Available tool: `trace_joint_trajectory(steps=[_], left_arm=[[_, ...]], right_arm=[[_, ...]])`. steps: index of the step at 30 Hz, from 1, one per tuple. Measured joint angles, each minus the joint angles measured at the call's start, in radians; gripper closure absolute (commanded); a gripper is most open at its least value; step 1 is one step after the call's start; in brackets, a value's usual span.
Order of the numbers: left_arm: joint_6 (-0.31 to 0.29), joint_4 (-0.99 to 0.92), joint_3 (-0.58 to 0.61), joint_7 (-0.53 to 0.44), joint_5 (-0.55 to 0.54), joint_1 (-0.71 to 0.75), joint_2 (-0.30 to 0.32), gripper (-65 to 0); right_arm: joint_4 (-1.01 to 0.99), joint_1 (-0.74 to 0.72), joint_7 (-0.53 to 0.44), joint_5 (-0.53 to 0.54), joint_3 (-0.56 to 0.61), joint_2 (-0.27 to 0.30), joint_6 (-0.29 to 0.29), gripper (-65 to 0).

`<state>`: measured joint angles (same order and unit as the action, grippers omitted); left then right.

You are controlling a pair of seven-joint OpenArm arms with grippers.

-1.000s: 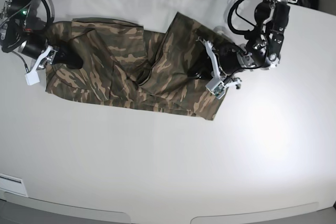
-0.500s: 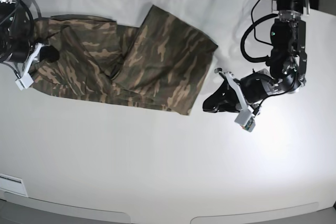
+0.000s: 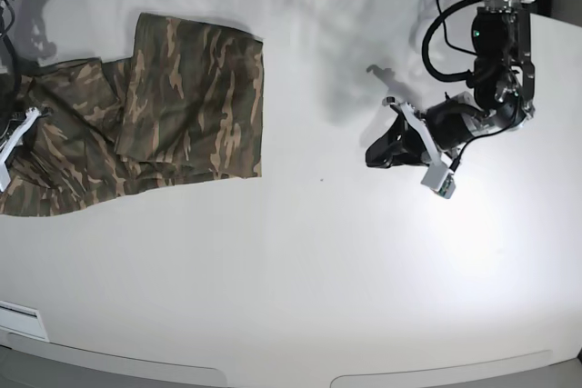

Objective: Fold the T-shirt properly
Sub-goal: 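Lift the right gripper's end and fold it over toward the left gripper, then flip the folded bundle over with the right gripper, collar side up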

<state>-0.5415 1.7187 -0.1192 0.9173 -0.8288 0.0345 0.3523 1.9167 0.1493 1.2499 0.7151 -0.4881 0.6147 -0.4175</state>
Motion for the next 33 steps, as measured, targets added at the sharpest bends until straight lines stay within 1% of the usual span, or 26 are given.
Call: trace_joint_trajectory(steps=[5, 8, 10, 12, 15, 18, 21, 26, 30, 32, 33], left_arm=[[0.000, 0.000, 0.000, 0.000, -0.001, 0.019, 0.000, -2.6], [0.000, 0.000, 0.000, -0.004, -0.002, 0.018, 0.000, -2.6], [0.000, 0.000, 0.000, -0.003, -0.002, 0.018, 0.000, -2.6], [0.000, 0.000, 0.000, -0.004, -0.002, 0.018, 0.000, -2.6], [0.000, 0.000, 0.000, -0.004, -0.002, 0.018, 0.000, -2.6], [0.000, 0.000, 0.000, -0.003, -0.002, 0.018, 0.000, -2.6], [0.000, 0.000, 0.000, -0.004, -0.002, 0.018, 0.000, -2.6], [0.000, 0.000, 0.000, -0.004, -0.002, 0.018, 0.000, -2.6], [0.000, 0.000, 0.000, -0.004, -0.002, 0.018, 0.000, -2.6], [0.000, 0.000, 0.000, -0.004, -0.002, 0.018, 0.000, -2.6], [0.000, 0.000, 0.000, -0.004, -0.002, 0.018, 0.000, -2.6]], right_arm=[[0.143, 0.000, 0.004, 0.115, 0.000, -0.002, 0.000, 0.0], [0.202, 0.000, 0.009, 0.204, -0.001, -0.026, -0.022, 0.0], [0.221, -0.001, 0.009, 0.284, 0.000, -0.069, -0.038, 0.0], [0.222, -0.001, 0.013, 0.363, 0.000, -0.124, -0.086, 0.0], [0.222, 0.000, 0.049, 0.435, 0.000, -0.208, -0.124, 0.0], [0.222, -0.001, 0.075, 0.493, -0.001, -0.264, -0.152, 0.0], [0.222, 0.000, 0.087, 0.497, -0.001, -0.312, -0.180, 0.0], [0.222, 0.003, 0.116, 0.497, 0.034, -0.379, -0.182, 0.0], [0.222, 0.003, 0.121, 0.478, 0.098, -0.399, -0.217, 0.0], [0.210, 0.003, 0.121, 0.440, 0.145, -0.402, -0.266, 0.0], [0.203, 0.003, 0.121, 0.417, 0.167, -0.402, -0.279, 0.0]])
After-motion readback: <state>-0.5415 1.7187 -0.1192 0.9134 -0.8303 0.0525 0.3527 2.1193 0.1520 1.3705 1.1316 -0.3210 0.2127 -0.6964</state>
